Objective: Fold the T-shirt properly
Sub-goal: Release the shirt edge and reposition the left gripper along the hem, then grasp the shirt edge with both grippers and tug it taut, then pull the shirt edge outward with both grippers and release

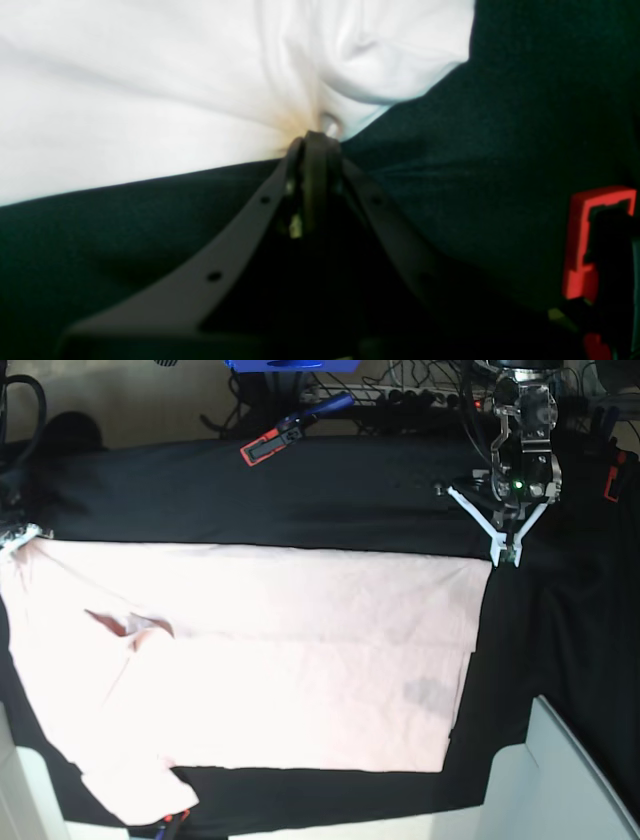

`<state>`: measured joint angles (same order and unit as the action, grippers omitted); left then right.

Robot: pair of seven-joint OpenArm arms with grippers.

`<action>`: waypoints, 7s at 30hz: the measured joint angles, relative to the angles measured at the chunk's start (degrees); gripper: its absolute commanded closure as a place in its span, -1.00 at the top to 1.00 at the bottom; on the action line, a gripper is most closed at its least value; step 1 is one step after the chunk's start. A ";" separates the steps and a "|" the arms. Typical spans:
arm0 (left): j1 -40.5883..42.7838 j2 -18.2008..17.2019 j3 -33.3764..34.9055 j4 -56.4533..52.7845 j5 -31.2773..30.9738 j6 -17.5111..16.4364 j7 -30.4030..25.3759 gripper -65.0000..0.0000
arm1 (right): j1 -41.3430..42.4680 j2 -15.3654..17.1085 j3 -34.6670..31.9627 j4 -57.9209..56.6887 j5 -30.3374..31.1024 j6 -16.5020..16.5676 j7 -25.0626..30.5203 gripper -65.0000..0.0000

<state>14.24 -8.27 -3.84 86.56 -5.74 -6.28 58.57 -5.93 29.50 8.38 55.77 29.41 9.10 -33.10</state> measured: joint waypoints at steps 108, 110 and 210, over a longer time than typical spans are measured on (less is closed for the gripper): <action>-17.46 1.25 -0.28 -15.52 -0.04 -0.15 -1.86 -1.00 | 8.85 -3.82 -10.27 2.29 -11.82 -0.63 -4.42 -1.00; -18.71 1.20 -0.37 -17.68 -0.13 0.28 -3.02 -1.00 | 8.79 -3.85 -10.29 2.29 -11.82 -0.63 -4.22 -1.00; -12.13 5.73 -1.42 -2.93 0.57 3.30 2.82 -1.00 | 1.73 -6.19 -1.66 23.56 -11.69 -0.07 -3.82 -1.00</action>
<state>2.11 -2.55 -5.26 83.64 -5.17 -2.98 61.39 -4.21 23.31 6.72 79.33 17.72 9.04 -36.93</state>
